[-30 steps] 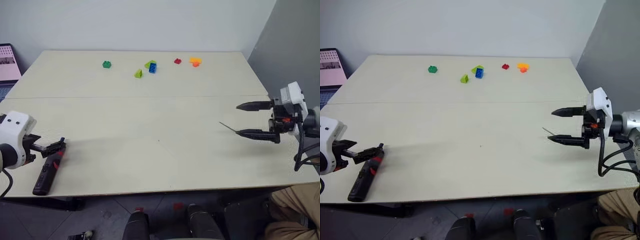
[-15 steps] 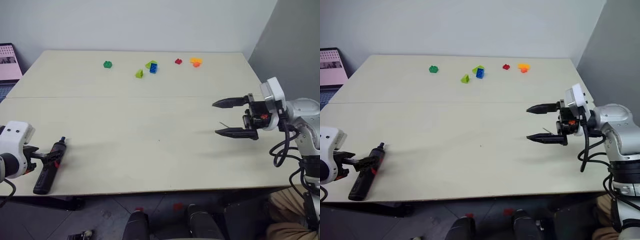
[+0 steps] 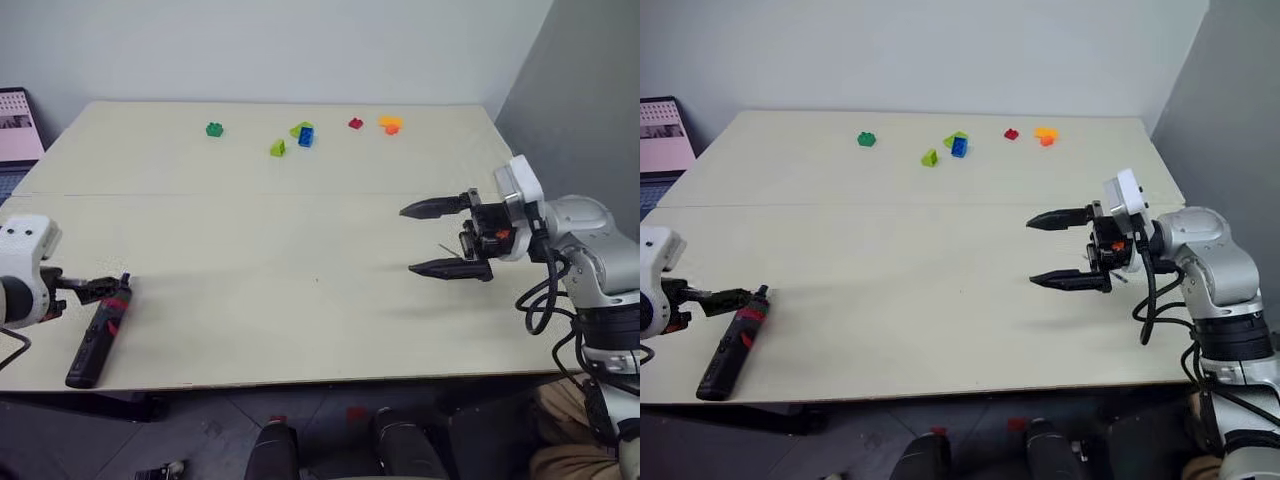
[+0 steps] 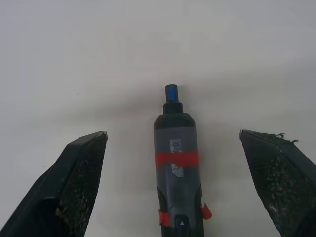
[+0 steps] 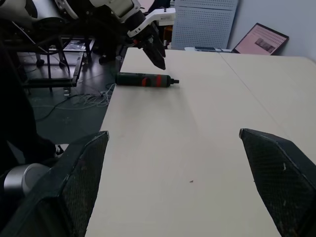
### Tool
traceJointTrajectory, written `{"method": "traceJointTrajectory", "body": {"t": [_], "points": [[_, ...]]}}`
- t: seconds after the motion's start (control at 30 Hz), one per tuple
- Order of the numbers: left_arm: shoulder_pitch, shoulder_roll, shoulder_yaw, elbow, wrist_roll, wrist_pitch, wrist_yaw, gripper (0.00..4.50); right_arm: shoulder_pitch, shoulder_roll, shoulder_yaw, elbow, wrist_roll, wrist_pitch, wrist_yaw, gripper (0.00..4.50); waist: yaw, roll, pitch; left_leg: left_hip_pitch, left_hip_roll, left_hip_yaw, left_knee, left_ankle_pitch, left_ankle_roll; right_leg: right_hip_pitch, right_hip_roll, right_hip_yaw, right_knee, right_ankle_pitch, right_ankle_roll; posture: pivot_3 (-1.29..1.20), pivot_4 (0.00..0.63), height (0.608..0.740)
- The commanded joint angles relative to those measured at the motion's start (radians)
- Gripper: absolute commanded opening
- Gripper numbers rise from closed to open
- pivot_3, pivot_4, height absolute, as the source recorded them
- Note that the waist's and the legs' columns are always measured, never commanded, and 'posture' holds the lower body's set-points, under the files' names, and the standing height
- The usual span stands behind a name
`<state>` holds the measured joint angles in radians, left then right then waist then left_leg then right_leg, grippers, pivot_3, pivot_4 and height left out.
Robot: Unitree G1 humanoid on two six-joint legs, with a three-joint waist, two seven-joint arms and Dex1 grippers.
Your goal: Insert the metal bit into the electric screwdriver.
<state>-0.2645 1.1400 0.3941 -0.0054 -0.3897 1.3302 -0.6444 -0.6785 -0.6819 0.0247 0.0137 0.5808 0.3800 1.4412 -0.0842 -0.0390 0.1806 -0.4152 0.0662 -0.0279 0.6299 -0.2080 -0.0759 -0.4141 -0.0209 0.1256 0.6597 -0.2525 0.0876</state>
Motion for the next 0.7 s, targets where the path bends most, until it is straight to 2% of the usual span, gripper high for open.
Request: {"method": "traceJointTrajectory", "body": {"t": [0.03,0.17,0.47,0.7], "points": [[-0.096,0.020,-0.075,0.082,-0.006,0.067,-0.002,4.50,-0.040,0.002,-0.004,-0.020,0.013,-0.001,0.016,4.46,0.000,0.000,0.000,0.000,0.000,0.000,0.000,0.000,0.000,0.000,0.000,0.000,0.001,0.001,0.001,0.00,0.150,0.740],[-0.184,0.006,-0.180,0.178,0.005,0.094,-0.001,4.50,-0.052,0.014,0.010,-0.037,0.020,0.013,0.020,4.46,0.000,0.000,0.000,0.000,0.000,-0.001,0.000,0.000,0.000,-0.001,0.001,-0.001,0.003,0.000,0.002,0.00,0.150,0.740],[-0.355,-0.013,-0.326,0.424,0.070,0.004,-0.012,4.50,-0.027,0.014,0.007,-0.101,0.043,0.049,0.002,4.46,0.001,0.000,0.000,-0.001,0.000,-0.002,0.000,0.000,0.000,-0.001,0.001,-0.001,0.003,0.000,0.002,0.00,0.150,0.740],[-0.427,-0.013,-0.415,0.496,0.103,-0.041,-0.067,4.50,-0.031,0.021,0.011,-0.114,0.056,0.074,-0.013,4.46,0.001,0.000,0.000,-0.001,0.000,-0.003,0.000,0.000,0.000,-0.001,0.001,-0.001,0.003,0.000,0.002,0.00,0.150,0.740]]}}
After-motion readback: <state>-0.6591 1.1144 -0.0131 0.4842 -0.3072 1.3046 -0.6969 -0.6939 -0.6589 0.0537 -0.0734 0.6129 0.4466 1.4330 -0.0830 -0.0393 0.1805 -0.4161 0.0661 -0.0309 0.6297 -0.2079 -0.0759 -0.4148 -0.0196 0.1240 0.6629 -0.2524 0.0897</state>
